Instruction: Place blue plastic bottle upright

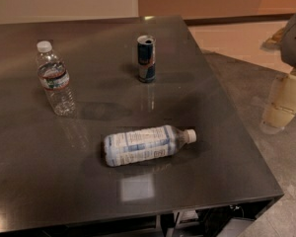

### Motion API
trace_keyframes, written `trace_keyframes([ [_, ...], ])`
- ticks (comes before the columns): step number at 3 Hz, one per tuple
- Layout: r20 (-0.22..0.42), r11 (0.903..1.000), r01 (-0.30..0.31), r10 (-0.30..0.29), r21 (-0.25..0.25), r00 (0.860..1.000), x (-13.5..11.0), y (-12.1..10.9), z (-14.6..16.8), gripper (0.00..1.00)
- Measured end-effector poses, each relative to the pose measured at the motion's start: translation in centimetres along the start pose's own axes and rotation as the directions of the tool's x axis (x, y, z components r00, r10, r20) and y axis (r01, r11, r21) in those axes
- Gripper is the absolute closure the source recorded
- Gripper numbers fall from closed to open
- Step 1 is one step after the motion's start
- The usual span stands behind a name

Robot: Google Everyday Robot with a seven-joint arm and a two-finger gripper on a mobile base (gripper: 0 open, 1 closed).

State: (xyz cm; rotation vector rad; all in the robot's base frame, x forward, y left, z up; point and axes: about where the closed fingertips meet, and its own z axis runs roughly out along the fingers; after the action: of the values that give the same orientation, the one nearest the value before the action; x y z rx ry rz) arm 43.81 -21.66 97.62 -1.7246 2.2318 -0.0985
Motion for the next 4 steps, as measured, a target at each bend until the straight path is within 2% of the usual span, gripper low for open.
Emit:
trace_keyframes([
  [1, 0.003, 0.9999, 0.001, -0.001, 0.01, 1.0, -0.12, -0.06, -0.23, 0.17],
  [2, 0.006, 0.9998, 0.002, -0.002, 0.02, 1.0, -0.25, -0.12, -0.46, 0.16],
  [3, 0.008, 0.9996, 0.003, -0.003, 0.029, 1.0, -0.36, -0.16, -0.68, 0.0],
  [4, 0.008, 0.9996, 0.003, -0.003, 0.029, 1.0, -0.37, -0.16, -0.68, 0.0],
])
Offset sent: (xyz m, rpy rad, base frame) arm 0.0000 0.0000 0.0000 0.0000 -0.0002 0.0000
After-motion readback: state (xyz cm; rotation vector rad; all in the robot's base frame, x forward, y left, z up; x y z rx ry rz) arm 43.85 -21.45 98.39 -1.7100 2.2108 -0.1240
